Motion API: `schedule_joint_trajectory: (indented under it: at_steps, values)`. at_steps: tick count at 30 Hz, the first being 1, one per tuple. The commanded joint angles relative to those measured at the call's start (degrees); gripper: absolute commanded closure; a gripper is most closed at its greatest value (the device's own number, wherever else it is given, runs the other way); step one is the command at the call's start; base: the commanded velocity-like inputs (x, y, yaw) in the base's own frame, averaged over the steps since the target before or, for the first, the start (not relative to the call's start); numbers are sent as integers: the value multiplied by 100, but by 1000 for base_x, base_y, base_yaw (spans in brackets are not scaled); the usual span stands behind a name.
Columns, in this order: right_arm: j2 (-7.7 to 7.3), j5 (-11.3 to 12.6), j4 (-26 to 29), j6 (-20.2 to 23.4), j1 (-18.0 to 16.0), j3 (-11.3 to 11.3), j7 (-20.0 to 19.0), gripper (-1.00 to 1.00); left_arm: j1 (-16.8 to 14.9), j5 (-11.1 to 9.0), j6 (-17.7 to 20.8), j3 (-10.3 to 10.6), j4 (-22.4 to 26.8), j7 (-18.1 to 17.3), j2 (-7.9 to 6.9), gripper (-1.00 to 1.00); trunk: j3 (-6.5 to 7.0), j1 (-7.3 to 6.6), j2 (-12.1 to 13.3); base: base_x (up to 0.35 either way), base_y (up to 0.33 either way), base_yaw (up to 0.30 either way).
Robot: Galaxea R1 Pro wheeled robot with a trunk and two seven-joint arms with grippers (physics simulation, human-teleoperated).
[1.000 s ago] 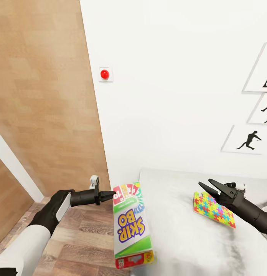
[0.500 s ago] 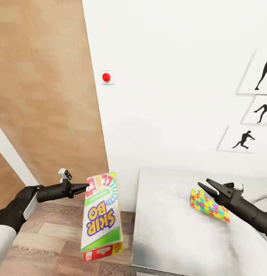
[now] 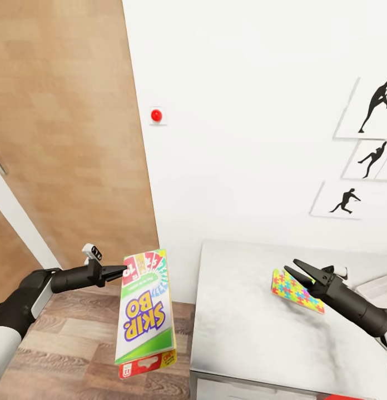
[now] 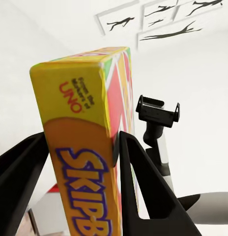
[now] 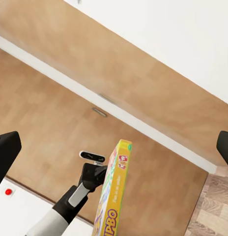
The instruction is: Put all the toys in the child's room - the three board games (two on the bed and one on the table), the two jigsaw puzzles on the table, and the tennis ball on the table - inside the toy box on the table in the child's room.
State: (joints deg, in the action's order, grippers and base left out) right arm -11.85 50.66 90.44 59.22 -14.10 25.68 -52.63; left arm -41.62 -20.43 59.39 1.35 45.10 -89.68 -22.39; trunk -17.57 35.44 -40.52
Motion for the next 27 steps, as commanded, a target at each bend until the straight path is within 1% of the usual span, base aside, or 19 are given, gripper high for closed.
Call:
schedule_joint_trajectory:
  at_steps: [1, 9, 20, 27]
  values:
    - [2, -21, 0, 19, -5, 6, -28, -100, -4, 0, 61, 14, -1, -32, -4, 100, 11, -21, 35, -3, 0, 0]
    - [8, -21, 0, 19, -5, 8, -24, -100, -4, 3, 61, 14, -1, -32, 21, 100, 154, -197, 356, 0, 0, 0]
    - [8, -21, 0, 16, -5, 7, -28, -100, -6, 4, 61, 16, -1, -32, 18, 100, 353, -439, 797, 0, 0, -3]
    - [40, -21, 0, 11, -5, 7, -36, -100, -4, 10, 56, 18, -1, -32, 35, 100, 515, -592, 1078, 0, 0, -145]
